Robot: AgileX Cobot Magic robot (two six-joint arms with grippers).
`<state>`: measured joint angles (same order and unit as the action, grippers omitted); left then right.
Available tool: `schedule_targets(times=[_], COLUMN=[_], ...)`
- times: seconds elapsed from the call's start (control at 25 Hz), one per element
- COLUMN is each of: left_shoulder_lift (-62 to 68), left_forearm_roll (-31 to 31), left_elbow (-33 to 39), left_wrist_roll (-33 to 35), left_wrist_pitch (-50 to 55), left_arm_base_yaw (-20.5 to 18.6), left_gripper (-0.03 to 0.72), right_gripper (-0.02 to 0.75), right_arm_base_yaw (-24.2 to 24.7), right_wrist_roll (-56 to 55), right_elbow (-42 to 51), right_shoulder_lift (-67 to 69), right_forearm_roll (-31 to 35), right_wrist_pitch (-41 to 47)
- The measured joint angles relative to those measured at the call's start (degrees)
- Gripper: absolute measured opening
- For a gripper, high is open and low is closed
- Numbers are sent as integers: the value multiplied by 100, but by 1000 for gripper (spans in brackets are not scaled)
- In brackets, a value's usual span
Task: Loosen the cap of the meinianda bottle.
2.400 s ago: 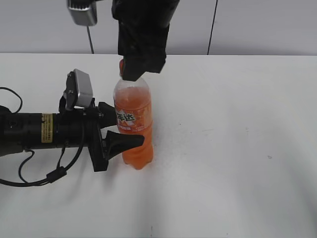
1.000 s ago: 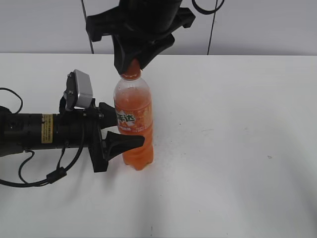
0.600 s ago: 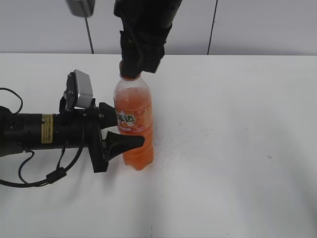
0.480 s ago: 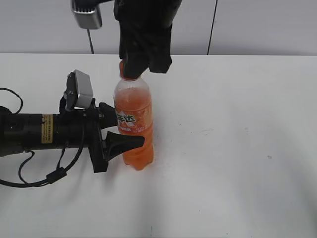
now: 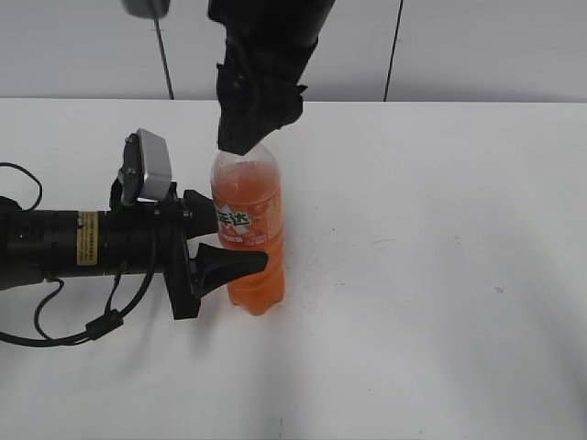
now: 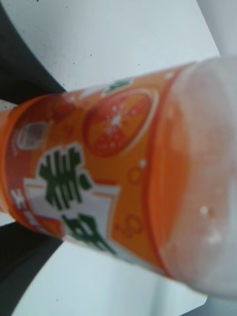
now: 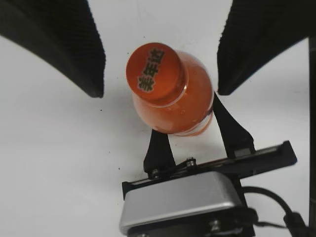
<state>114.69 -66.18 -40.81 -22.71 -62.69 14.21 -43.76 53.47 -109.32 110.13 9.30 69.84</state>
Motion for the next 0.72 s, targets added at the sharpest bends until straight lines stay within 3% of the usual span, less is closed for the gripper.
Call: schedule_targets(times=[0.12,0.36,0.72], left_shoulder_lift=[0,0,0], left_forearm_roll=[0,0,0], left_elbow=[0,0,0], left_wrist_roll=[0,0,-5], left_wrist_pitch=[0,0,-6], left_arm_base_yaw=[0,0,0], left_gripper=[415,415,415], right_gripper=[551,460,433], right_arm_base_yaw=[0,0,0], right_wrist_roll=[-1132,-5299,-5980], right_elbow=[0,0,0], right_shoulder_lift=[-202,-359,-35], right_forearm_roll=[28,-137,-182], right_wrist_pitch=[0,0,0])
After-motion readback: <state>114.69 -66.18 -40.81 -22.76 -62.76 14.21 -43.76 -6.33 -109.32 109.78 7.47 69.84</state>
